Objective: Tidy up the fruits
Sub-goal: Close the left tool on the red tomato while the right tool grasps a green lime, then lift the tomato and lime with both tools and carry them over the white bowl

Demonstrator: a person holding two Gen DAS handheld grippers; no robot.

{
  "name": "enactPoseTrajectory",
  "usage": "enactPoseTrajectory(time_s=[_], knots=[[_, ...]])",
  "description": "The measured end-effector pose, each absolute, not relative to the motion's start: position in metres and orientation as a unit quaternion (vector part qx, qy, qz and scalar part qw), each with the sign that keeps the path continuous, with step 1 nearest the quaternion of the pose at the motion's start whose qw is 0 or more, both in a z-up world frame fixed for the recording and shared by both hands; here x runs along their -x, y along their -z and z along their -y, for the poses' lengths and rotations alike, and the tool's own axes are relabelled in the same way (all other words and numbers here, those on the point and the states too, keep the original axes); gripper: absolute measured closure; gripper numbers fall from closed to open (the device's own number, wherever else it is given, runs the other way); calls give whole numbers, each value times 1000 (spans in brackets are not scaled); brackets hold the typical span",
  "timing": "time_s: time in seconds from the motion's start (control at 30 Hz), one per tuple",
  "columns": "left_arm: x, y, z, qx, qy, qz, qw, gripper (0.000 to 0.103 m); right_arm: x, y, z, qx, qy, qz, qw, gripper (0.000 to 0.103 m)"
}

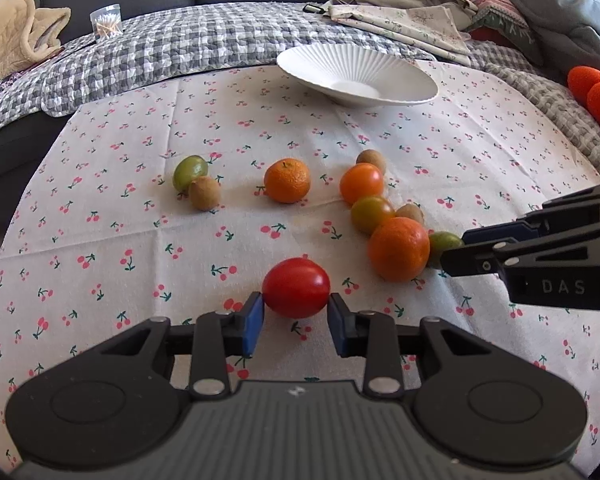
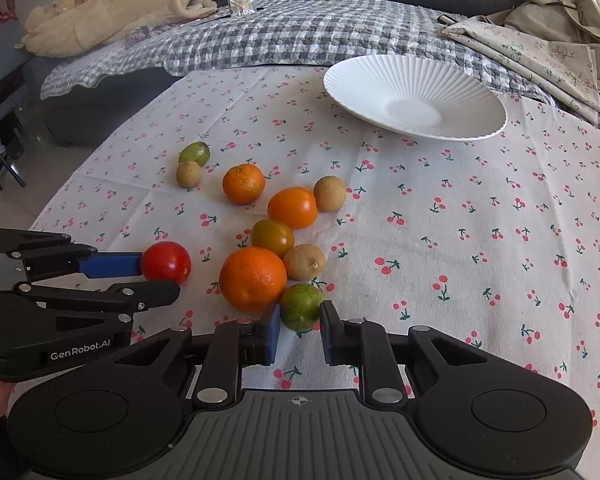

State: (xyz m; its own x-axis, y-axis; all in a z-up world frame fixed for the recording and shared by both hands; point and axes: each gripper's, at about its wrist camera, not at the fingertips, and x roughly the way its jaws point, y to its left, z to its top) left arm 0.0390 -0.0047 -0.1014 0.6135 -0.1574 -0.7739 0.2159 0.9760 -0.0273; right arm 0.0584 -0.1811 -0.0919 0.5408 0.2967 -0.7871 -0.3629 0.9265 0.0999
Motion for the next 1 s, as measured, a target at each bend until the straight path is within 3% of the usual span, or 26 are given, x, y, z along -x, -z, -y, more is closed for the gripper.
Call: enactPoseTrajectory(time_s=[0.13, 0.17, 0.2, 0.27, 0.37, 0.4, 0.43, 0.47, 0.6, 0.8, 0.83, 0.87, 1.0], knots=[[-37, 94, 2, -24, 109, -419, 901, 73, -58, 86, 189, 22, -188, -443, 876, 86], [-37, 90, 1, -21, 110, -415, 903, 79, -58, 85, 193, 16, -186, -445, 876, 89], [-37, 87, 0, -18, 111, -410, 905, 92, -59, 83, 198, 7, -182, -446, 876, 99], [-37, 82, -3, -12, 110, -407, 907, 98, -60, 80, 206, -6, -175, -447, 877, 103], [-40, 86, -3, -13, 108, -413, 904, 96, -63, 82, 214, -19, -186, -451, 873, 102], [-40, 87, -2, -12, 106, -412, 905, 95, -64, 84, 215, -23, -183, -453, 872, 95], [-40, 88, -2, -12, 106, -412, 905, 94, -63, 86, 214, -17, -187, -456, 870, 94], [-40, 88, -3, -12, 108, -414, 904, 89, -62, 88, 212, -11, -190, -456, 870, 93], [-45, 95, -5, -4, 99, -425, 900, 52, -69, 93, 207, -10, -189, -449, 873, 76], [-50, 108, 4, -30, 104, -426, 898, 53, -78, 103, 192, 6, -205, -451, 869, 74], [-52, 109, 6, -35, 104, -424, 899, 55, -79, 105, 191, 7, -205, -452, 868, 74], [-54, 110, 7, -41, 106, -423, 899, 66, -81, 108, 191, 6, -205, -455, 867, 74], [-52, 111, 9, -57, 109, -421, 899, 67, -79, 106, 193, 10, -207, -451, 868, 76]])
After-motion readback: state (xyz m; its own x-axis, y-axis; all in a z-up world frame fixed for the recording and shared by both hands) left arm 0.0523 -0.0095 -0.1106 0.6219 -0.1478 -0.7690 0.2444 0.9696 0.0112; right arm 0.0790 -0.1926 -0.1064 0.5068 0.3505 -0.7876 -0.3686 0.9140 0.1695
